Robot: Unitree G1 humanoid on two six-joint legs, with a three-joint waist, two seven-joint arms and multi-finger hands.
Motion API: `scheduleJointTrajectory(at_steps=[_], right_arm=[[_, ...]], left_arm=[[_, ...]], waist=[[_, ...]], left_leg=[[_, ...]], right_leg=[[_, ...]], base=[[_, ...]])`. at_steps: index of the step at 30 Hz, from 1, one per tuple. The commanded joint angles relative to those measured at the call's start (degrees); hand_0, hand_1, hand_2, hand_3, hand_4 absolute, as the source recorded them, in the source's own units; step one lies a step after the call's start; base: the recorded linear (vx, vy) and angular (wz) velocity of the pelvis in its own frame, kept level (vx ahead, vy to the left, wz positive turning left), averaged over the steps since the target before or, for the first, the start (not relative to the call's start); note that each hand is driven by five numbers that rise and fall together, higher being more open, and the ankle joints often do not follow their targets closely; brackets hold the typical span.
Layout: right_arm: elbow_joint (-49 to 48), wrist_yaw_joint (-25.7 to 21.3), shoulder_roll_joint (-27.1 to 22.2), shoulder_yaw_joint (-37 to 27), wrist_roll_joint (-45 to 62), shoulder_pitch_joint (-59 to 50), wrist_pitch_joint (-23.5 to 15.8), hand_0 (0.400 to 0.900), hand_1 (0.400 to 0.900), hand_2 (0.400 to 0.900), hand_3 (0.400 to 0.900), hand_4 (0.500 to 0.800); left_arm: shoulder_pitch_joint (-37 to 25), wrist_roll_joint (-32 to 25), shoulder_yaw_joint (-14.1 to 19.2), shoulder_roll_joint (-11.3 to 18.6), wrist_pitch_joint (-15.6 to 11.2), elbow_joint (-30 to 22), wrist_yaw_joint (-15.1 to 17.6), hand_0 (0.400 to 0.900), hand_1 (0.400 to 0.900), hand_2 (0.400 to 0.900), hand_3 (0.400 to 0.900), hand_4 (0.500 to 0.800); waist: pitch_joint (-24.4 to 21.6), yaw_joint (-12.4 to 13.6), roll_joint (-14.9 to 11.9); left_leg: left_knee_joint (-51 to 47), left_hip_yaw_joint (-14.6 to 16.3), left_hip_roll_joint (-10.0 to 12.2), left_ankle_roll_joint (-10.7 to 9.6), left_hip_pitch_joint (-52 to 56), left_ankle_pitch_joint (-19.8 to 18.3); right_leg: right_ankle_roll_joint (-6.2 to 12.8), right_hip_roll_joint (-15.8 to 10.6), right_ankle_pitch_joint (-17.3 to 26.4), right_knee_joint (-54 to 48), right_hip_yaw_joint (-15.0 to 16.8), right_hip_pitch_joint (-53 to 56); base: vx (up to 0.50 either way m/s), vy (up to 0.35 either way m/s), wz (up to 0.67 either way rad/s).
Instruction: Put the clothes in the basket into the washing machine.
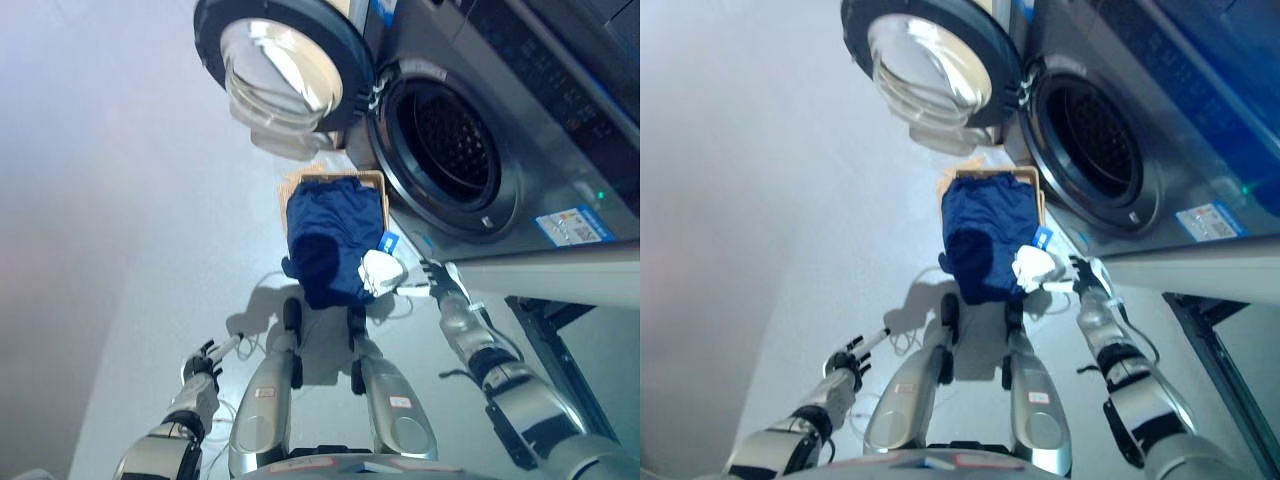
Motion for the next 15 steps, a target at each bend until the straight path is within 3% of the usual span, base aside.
scheduleJointTrajectory(at_steps=[1, 7, 11, 12, 15], right_arm=[[-3.5, -1.8, 1.2, 3.1, -3.9, -0.4, -1.3, 0.900, 0.900, 0.900, 0.900, 0.800], [-2.4, -5.0, 2.8, 8.7, -11.6, -6.1, -0.4, 0.900, 0.900, 0.900, 0.900, 0.800], [0.6, -10.1, 2.9, 9.3, -16.7, -8.2, 2.0, 0.900, 0.900, 0.900, 0.900, 0.800], [3.2, -14.3, 2.9, 9.0, -20.4, -9.2, 3.8, 0.900, 0.900, 0.900, 0.900, 0.800], [2.7, -19.0, 2.1, 8.1, -24.3, -9.7, 5.6, 0.900, 0.900, 0.900, 0.900, 0.800]], left_arm=[[1.3, -2.3, -2.6, 1.1, -2.2, -0.5, 2.4, 0.900, 0.900, 0.900, 0.900, 0.800], [-2.0, -4.7, -4.9, 0.7, -3.9, -3.3, 4.0, 0.900, 0.900, 0.900, 0.900, 0.800], [-4.0, -6.0, -5.9, 0.7, -4.9, -5.0, 5.8, 0.900, 0.900, 0.900, 0.900, 0.800], [-5.2, -6.4, -6.5, 0.4, -5.6, -6.1, 6.9, 0.900, 0.900, 0.900, 0.900, 0.800], [-4.8, -7.1, -6.6, 0.2, -6.8, -9.3, 8.1, 0.900, 0.900, 0.900, 0.900, 0.800]], waist=[[-1.9, 0.5, 0.0], [1.2, 0.6, 0.9], [2.4, 0.5, 1.4], [3.0, 0.5, 2.0], [3.1, 0.7, 2.7]], left_leg=[[7.7, -0.4, -2.4, -0.1, -3.6, -6.4], [13.1, -0.4, -3.0, 0.0, -10.4, -7.2], [16.7, -0.3, -3.0, -0.1, -15.0, -7.9], [18.4, -0.4, -3.1, 0.0, -17.5, -8.2], [20.4, -0.3, -3.2, 0.0, -20.5, -8.6]], right_leg=[[3.49, -1.1, -6.4, 10.2, 1.1, -6.1], [3.41, -1.4, -7.3, 15.5, 1.5, -13.0], [3.27, -1.8, -7.8, 19.1, 1.6, -17.5], [3.22, -2.2, -8.0, 20.9, 1.6, -19.9], [3.18, -2.5, -8.3, 22.9, 1.7, -23.1]], base=[[-0.05, 0.002, 0.02], [-0.07, 0.013, 0.06], [-0.06, 0.013, 0.09], [-0.05, 0.009, 0.08], [-0.02, 0.004, 0.03]])
